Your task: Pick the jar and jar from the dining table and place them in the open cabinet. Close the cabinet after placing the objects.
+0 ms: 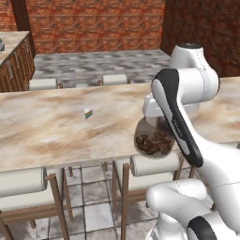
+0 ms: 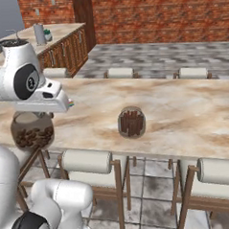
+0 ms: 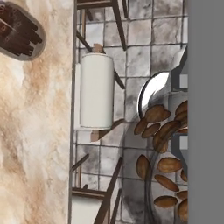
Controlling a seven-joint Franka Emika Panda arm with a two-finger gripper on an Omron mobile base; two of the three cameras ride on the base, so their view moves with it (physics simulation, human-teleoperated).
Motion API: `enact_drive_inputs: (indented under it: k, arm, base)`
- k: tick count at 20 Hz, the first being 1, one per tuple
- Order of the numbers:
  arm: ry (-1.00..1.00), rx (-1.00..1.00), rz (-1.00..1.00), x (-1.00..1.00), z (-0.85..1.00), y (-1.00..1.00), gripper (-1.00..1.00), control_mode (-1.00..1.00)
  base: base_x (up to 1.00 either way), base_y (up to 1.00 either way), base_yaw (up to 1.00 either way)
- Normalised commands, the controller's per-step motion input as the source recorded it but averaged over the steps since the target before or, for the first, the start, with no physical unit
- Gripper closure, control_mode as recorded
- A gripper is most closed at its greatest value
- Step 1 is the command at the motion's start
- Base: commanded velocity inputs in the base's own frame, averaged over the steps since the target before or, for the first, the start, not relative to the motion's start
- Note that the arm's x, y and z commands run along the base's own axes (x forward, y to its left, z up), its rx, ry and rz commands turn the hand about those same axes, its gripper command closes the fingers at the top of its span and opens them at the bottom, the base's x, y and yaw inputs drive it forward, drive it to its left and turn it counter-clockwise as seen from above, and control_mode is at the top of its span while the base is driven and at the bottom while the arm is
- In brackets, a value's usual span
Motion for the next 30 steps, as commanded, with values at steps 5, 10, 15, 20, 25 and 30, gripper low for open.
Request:
enact_drive_inputs:
  k: [5, 10, 15, 20, 25, 30]
  arm:
    - [0.0, 0.0, -0.03, -0.1, 0.0, -0.44, 1.0, -1.0]
    - [0.02, 0.0, 0.0, 0.0, 0.03, -0.59, 1.0, -1.0]
    - [0.0, 0.0, 0.0, -0.01, 0.0, -0.52, 1.0, -1.0]
    - [0.03, 0.0, 0.0, 0.0, 0.0, -0.19, 1.0, -1.0]
    - [0.01, 0.0, 0.0, 0.0, 0.0, 0.0, 1.0, -1.0]
    - [0.0, 0.0, -0.21, 0.0, 0.02, 0.0, 1.0, -1.0]
  base:
    - [0.0, 0.0, 0.0]
    - [0.0, 0.0, 0.0]
    - [0.0, 0.0, 0.0]
    - [0.0, 0.0, 0.0]
    - [0.0, 0.0, 0.0]
    - [0.0, 0.0, 0.0]
